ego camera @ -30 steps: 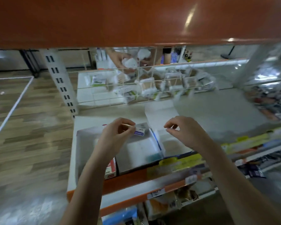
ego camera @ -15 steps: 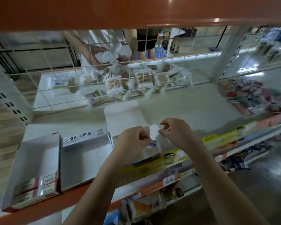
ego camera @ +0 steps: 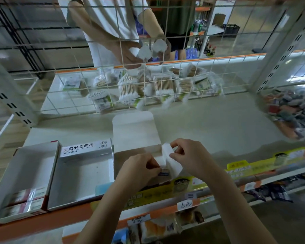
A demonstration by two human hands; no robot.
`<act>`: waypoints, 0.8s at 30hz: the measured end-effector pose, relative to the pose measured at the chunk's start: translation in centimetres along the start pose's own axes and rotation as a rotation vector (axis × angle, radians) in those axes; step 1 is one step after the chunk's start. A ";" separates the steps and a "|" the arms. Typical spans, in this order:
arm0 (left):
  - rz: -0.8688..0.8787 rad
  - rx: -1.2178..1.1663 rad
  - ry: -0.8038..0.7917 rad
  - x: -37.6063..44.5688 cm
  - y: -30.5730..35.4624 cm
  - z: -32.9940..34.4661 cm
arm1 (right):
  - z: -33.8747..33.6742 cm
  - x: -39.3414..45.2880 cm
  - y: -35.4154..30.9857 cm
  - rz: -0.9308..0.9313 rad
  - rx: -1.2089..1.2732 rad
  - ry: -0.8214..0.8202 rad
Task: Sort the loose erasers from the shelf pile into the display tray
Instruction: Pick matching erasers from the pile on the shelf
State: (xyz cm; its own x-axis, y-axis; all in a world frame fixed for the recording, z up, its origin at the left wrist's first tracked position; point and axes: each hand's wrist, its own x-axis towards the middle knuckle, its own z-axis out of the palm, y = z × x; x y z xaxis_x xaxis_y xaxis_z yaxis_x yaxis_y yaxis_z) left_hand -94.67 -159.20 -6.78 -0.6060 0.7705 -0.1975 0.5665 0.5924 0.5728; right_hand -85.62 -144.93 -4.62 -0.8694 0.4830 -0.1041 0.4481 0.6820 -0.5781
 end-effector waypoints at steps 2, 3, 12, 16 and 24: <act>0.002 -0.016 0.008 -0.3 0.1 0.1 | 0.1 0.0 0.3 -0.020 -0.004 0.001; 0.004 -0.026 0.014 -0.4 0.1 0.2 | 0.2 0.0 0.5 -0.027 -0.003 0.003; 0.024 -0.003 -0.024 -0.6 0.4 0.3 | 0.5 0.2 1.3 -0.038 0.021 -0.008; 0.025 0.035 -0.095 -0.2 0.3 0.1 | 0.4 0.1 1.4 -0.039 0.033 -0.014; 0.091 0.160 -0.106 0.1 0.9 -0.1 | 0.1 -0.1 0.8 -0.016 0.050 -0.021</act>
State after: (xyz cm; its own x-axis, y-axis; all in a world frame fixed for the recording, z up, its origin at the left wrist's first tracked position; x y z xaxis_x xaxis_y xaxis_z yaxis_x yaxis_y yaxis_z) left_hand -94.29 -158.61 -6.25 -0.4912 0.8378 -0.2384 0.7029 0.5428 0.4597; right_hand -85.21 -144.51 -5.15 -0.8808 0.4603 -0.1113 0.4235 0.6607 -0.6198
